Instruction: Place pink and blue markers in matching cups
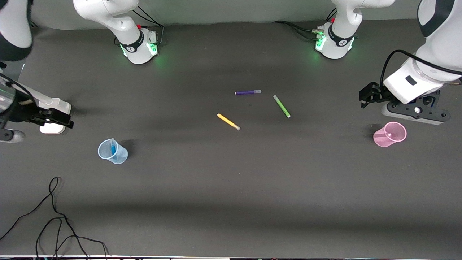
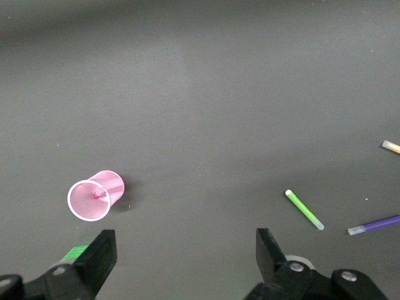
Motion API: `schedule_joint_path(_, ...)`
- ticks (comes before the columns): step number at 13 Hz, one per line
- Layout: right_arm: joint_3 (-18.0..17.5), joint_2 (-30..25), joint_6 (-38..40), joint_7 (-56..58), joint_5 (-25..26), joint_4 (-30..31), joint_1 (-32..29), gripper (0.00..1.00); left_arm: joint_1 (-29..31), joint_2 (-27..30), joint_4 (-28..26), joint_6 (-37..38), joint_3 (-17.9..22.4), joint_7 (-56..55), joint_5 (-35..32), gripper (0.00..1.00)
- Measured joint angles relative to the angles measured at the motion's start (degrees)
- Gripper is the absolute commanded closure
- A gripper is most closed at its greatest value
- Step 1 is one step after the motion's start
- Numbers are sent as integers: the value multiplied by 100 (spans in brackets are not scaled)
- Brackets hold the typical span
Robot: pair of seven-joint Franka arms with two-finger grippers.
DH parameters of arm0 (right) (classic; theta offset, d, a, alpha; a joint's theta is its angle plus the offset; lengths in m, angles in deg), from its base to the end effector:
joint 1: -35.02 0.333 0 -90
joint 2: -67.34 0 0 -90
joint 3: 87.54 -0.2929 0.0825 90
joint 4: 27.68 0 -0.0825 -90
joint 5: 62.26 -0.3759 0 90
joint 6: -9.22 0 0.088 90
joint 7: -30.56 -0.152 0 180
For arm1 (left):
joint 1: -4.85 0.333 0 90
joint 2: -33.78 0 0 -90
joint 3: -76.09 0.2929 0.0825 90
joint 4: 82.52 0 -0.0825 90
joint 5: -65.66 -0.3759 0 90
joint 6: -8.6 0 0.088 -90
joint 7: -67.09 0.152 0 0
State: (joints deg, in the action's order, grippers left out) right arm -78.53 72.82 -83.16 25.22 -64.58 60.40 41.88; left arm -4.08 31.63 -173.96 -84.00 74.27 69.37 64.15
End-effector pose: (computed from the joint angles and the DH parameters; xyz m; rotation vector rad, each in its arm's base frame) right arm 0.5750 -0.0123 0.5226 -3.1097 0.2059 0.0313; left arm 0.5501 -0.1002 0.5280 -3.0948 0.3556 0.0239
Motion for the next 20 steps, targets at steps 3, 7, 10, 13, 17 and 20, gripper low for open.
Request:
schedule_joint_path(3,-657,-85,0,117,62,60,-731,0,34,-19,49,0,0,6,5,1)
schedule_joint_path(7,-652,-84,0,325,146,143,-757,0,34,-22,53,13,-1,7,7,1)
schedule_joint_path(10,-630,-84,1,372,154,168,-837,0,34,-24,52,124,-1,12,7,1)
schedule_joint_path(13,-629,-85,32,594,155,174,-954,0,36,-26,51,156,-1,48,7,1)
schedule_joint_path(17,-650,-88,74,643,155,176,-997,0,40,-28,51,167,-1,100,7,1)
schedule_joint_path(20,-659,-93,105,644,155,176,-987,0,54,-83,50,167,-1,103,5,1)
